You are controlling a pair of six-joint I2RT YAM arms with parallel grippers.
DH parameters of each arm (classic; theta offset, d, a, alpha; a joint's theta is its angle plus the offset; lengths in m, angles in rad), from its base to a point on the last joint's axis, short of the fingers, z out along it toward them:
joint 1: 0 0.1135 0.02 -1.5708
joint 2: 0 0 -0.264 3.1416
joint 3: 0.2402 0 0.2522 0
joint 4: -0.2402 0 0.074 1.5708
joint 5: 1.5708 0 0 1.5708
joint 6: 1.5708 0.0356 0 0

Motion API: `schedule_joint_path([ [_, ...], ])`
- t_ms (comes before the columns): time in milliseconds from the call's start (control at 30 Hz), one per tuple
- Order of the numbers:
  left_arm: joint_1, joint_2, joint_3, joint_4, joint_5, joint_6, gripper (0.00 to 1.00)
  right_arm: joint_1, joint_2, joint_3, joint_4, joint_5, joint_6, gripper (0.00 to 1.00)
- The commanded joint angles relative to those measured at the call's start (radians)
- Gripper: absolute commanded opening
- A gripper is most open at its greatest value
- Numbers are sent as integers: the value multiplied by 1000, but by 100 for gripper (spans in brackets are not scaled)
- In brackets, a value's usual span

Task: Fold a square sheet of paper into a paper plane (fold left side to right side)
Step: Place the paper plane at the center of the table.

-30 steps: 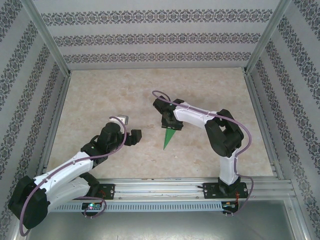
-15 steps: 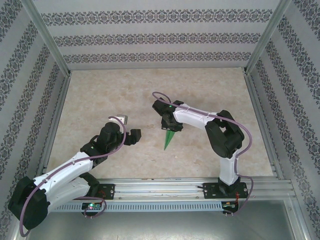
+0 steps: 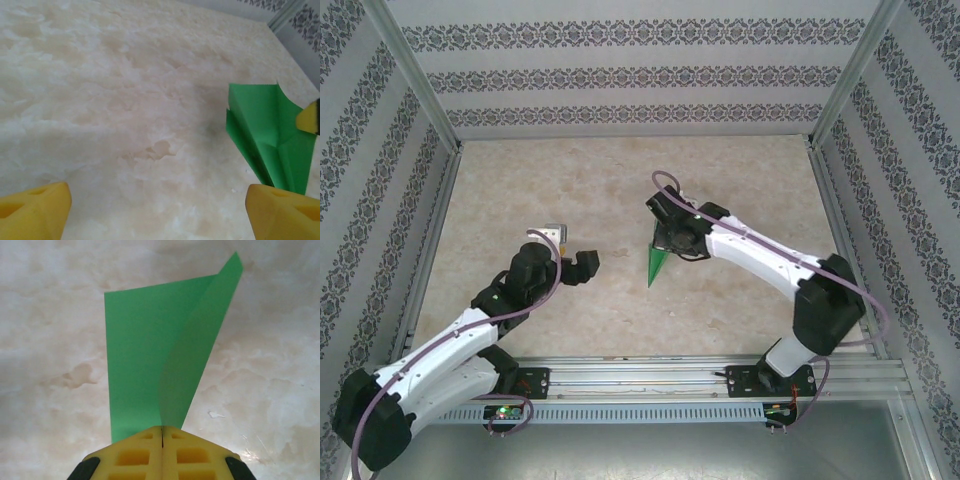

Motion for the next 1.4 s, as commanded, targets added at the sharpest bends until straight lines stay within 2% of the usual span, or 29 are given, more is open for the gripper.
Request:
schedule_joint_path([
  [0,23,-35,28,-23,-23,-60,91,-33,-90,-84,138,-103,-91,0],
  [233,52,-84,2,9,2,-156,93,-179,-266,-381,608,-506,-128,0],
  [367,71,-84,-13,36,31,-197,93,-225,-247,-502,885,-733,-91,0],
  [500,85,-81,-21,46,48,-223,92,-218,-162,-570,1122,-844,-44,0],
  [633,92,-84,-28,51,61,-247,92,-187,-50,-591,1267,-875,-47,0],
  [933,99,-92,-38,21,73,-268,89,-173,187,-602,1353,-816,-119,3],
  [1233,101,-88,-39,11,79,-267,88,-191,189,-641,1333,-767,-145,13],
  [1367,100,-77,-40,19,81,-266,88,-195,168,-648,1305,-758,-158,21],
])
